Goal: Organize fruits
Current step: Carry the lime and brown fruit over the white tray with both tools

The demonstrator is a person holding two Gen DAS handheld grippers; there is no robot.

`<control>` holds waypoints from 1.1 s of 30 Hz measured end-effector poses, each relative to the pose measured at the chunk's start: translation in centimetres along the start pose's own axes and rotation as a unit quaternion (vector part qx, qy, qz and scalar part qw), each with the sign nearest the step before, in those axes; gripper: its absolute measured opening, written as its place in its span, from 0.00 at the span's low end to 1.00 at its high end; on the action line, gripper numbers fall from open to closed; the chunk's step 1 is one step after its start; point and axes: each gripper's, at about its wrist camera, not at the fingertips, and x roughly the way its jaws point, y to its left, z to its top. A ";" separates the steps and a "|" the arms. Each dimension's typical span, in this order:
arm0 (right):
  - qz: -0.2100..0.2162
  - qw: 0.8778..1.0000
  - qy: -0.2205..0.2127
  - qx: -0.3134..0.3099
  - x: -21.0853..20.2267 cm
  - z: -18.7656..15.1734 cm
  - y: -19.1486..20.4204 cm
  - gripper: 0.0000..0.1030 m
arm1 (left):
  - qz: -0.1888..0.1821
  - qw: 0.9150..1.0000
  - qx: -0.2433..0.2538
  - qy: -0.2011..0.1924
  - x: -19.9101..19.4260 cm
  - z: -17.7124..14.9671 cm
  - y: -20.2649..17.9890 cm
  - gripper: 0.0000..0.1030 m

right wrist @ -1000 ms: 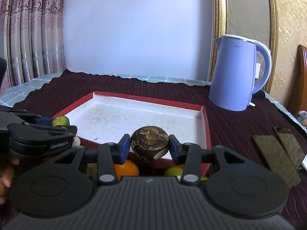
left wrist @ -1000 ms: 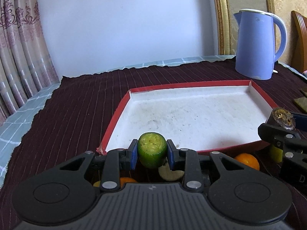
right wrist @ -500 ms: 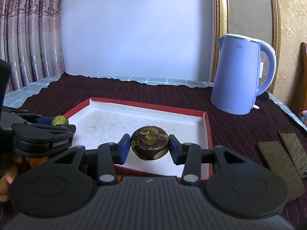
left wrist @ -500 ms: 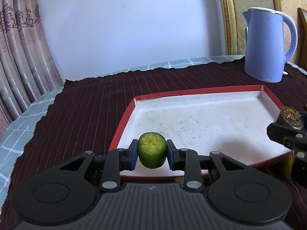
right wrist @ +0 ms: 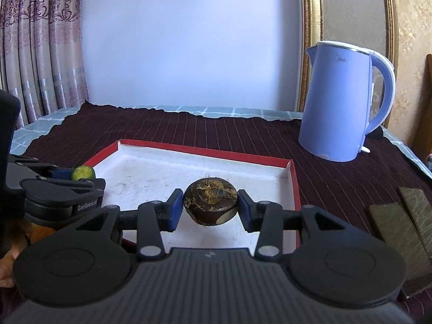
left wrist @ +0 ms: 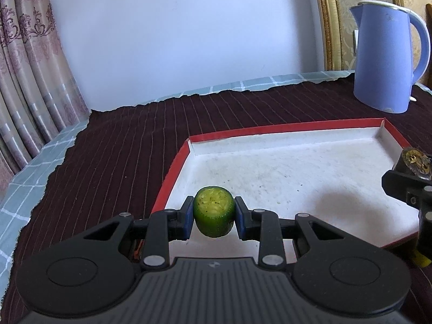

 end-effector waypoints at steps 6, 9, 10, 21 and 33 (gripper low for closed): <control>-0.002 1.000 0.005 0.003 0.6 0.1 -0.2 0.39 | 0.005 1.000 0.003 0.005 0.9 0.5 -0.2 0.29; -0.004 1.000 0.009 0.004 1.1 0.2 -0.4 0.39 | 0.007 1.000 0.004 0.008 1.4 0.6 -0.3 0.29; -0.004 1.000 0.011 0.005 1.3 0.2 -0.4 0.39 | 0.007 1.000 0.004 0.010 1.6 0.7 -0.3 0.29; -0.014 1.000 0.023 -0.001 3.0 0.9 -1.0 0.39 | 0.009 1.000 0.008 0.014 3.1 1.4 -0.7 0.29; -0.021 0.999 0.029 0.013 5.3 2.2 -1.9 0.39 | 0.003 1.000 -0.002 0.031 5.0 2.2 -1.3 0.29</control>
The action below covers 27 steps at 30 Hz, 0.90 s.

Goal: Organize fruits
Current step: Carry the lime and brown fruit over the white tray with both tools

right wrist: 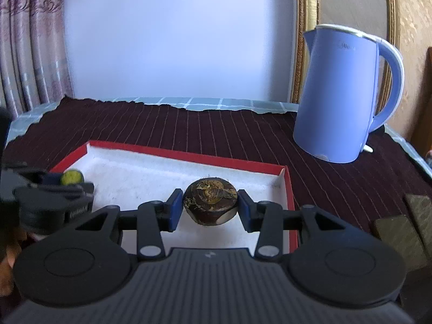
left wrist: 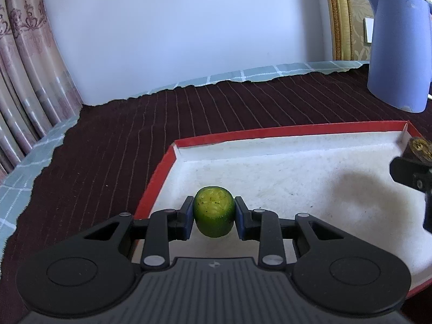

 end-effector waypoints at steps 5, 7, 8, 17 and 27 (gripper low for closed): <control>0.000 1.000 -0.004 0.020 1.3 0.6 -0.6 0.39 | -0.012 1.000 -0.015 -0.001 0.2 0.4 0.0 0.29; 0.001 1.000 -0.004 0.024 1.9 0.7 -0.8 0.39 | -0.007 1.000 -0.013 -0.004 0.3 0.4 0.0 0.29; 0.001 1.000 -0.003 0.028 2.1 0.7 -1.0 0.39 | -0.005 1.000 -0.010 -0.004 0.4 0.4 -0.1 0.29; -0.001 1.000 0.010 0.029 3.9 0.5 -1.6 0.39 | -0.005 1.000 -0.002 0.005 1.3 0.6 -0.6 0.29; -0.003 0.999 0.016 0.041 5.3 0.9 -1.9 0.39 | -0.015 1.000 -0.020 0.002 1.9 1.2 -0.2 0.29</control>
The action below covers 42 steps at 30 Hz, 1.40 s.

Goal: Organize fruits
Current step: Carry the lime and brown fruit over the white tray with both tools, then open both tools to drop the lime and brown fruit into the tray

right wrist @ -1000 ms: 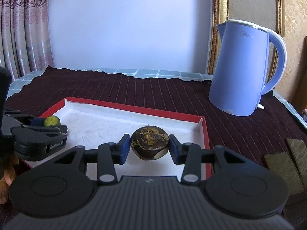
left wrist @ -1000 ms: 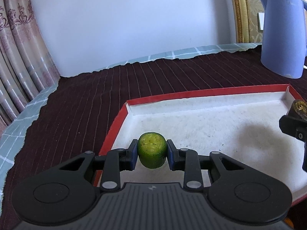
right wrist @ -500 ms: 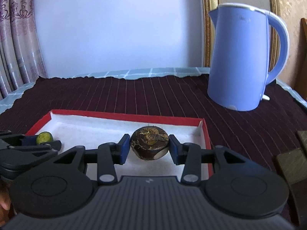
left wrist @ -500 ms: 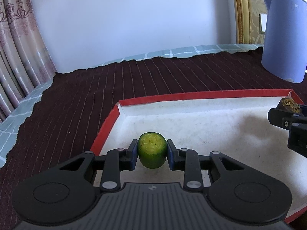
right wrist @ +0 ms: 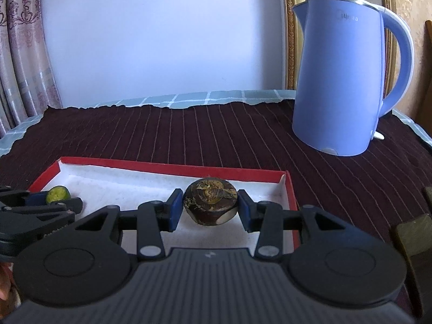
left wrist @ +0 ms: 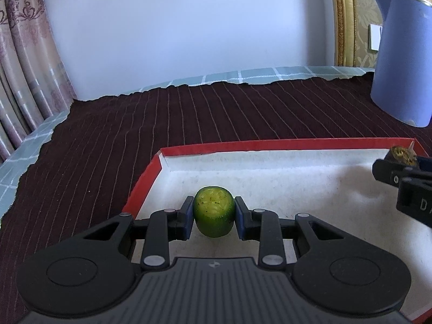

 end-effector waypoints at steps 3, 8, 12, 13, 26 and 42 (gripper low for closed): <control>0.000 1.000 0.001 0.003 0.1 -0.3 0.0 0.39 | -0.003 1.000 -0.005 -0.004 -0.1 -0.2 0.3 0.29; 0.004 1.000 -0.006 0.011 -0.1 -0.4 -0.3 0.39 | 0.003 1.000 -0.001 -0.009 0.1 -0.2 0.4 0.29; 0.000 1.000 -0.010 0.008 -0.2 -0.4 -0.3 0.39 | 0.000 1.000 0.003 -0.006 0.4 -0.2 0.2 0.29; -0.002 1.000 -0.012 0.006 -0.3 -0.3 -0.3 0.39 | 0.001 1.000 0.004 -0.007 0.4 -0.2 0.3 0.29; -0.022 1.000 -0.013 -0.006 -0.2 -0.1 0.3 0.45 | -0.009 1.000 -0.008 0.004 0.7 -0.1 0.9 0.29; -0.050 0.997 -0.061 -0.014 -2.5 -0.6 0.2 0.96 | 0.008 1.000 0.000 -0.023 -0.2 -0.3 0.9 0.77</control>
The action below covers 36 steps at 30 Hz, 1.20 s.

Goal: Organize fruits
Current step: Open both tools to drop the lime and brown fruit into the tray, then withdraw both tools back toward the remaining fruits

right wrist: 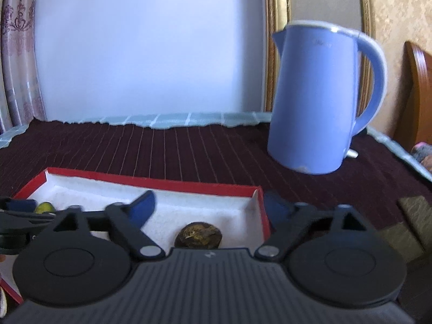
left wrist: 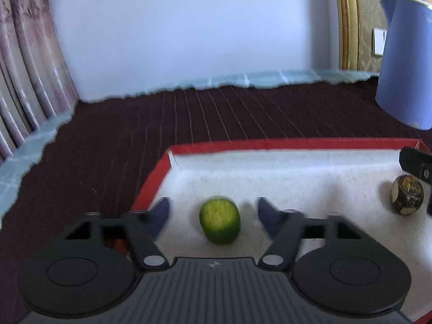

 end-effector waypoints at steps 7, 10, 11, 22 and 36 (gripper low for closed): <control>0.012 0.999 -0.023 0.023 -1.4 -0.2 -0.6 1.00 | 0.017 0.999 0.022 -0.033 -1.6 0.0 -0.8 0.77; 0.023 0.998 -0.028 0.050 -2.2 -0.5 -1.0 1.00 | 0.019 0.999 0.025 -0.031 -2.3 0.0 -1.0 0.77; 0.019 0.998 -0.026 0.059 -2.4 -0.7 -1.2 1.00 | 0.017 0.999 0.027 -0.033 -2.8 -0.2 -1.0 0.77; 0.019 0.998 -0.002 0.067 -4.6 -3.8 -2.0 1.00 | 0.008 0.998 0.004 -0.059 -9.2 -3.8 2.4 0.78; 0.012 0.999 0.010 0.040 -9.3 -7.4 -1.8 1.00 | -0.027 0.997 -0.021 -0.071 -12.9 -9.2 5.8 0.77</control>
